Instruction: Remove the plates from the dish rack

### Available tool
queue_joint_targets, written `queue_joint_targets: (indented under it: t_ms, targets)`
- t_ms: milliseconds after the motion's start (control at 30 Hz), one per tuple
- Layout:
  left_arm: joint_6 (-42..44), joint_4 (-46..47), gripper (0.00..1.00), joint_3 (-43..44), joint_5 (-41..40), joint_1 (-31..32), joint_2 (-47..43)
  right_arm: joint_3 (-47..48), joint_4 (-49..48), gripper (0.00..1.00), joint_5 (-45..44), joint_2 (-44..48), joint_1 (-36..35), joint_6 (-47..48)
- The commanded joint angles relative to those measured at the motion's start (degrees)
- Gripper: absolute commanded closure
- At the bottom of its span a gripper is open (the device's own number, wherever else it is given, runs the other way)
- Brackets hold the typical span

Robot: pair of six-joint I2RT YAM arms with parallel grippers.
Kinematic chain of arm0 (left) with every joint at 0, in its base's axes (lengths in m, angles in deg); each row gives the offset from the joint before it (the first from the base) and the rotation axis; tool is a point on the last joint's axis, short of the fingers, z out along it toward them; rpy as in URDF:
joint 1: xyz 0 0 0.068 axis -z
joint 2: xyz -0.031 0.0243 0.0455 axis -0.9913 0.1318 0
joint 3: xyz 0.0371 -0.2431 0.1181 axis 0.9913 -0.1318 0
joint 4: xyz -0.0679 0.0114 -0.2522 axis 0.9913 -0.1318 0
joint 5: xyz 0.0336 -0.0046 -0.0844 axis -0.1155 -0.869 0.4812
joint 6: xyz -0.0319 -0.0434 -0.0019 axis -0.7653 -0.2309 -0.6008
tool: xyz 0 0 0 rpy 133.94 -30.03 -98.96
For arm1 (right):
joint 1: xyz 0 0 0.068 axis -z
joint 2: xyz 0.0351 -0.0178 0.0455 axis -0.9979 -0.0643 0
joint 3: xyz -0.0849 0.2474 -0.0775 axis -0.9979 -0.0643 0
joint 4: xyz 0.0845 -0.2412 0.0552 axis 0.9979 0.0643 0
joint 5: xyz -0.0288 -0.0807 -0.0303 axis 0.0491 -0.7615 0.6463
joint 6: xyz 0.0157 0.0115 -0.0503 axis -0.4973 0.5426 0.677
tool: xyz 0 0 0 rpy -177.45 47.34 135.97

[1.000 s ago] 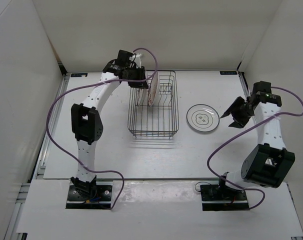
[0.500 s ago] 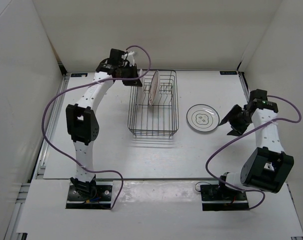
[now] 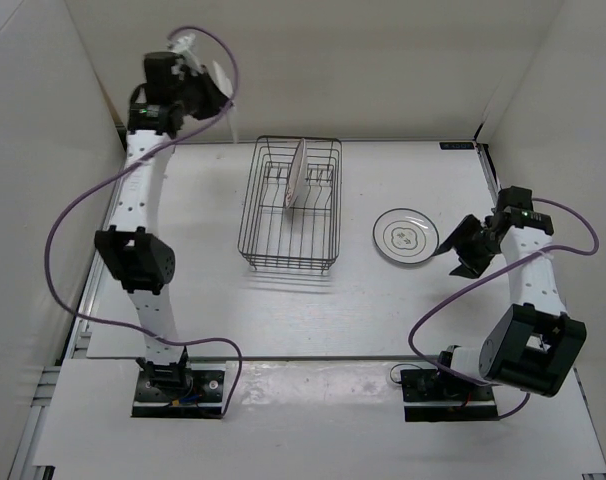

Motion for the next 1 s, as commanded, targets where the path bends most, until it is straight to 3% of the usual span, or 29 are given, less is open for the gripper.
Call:
queue_joint_targets:
  t_ms: [0, 267, 333, 433, 633, 800, 967]
  targets:
    - [-1.4, 3.5, 1.00, 3.8, -4.3, -6.3, -9.9, -2.2, -1.3, 0.35, 1.0, 2.3, 0.2, -1.0]
    - [1.8, -3.2, 1.00, -1.0, -8.4, -9.8, -9.5, -5.8, -2.1, 0.35, 1.4, 4.5, 0.3, -2.0]
    - [4.8, -8.4, 1.00, -2.6, -12.9, -9.9, -8.4, -6.1, -1.9, 0.34, 1.2, 5.3, 0.3, -1.9]
    - [7.3, -14.3, 1.00, -8.0, -19.4, -10.0, -8.5, -7.0, -1.6, 0.34, 2.0, 6.4, 0.3, -1.8]
    - [9.9, -16.4, 1.00, -23.5, -28.3, -10.0, -11.2, -9.0, -0.9, 0.34, 2.1, 9.0, 0.4, -2.1]
    - [10.7, -17.1, 1.00, -34.5, -30.7, -11.2, -12.3, -10.2, -0.2, 0.34, 2.4, 11.2, 0.4, -1.9]
    - [9.6, -18.1, 0.96, -40.4, -31.9, -11.3, -11.9, -11.9, 0.5, 0.33, 2.9, 13.5, 0.2, -2.0]
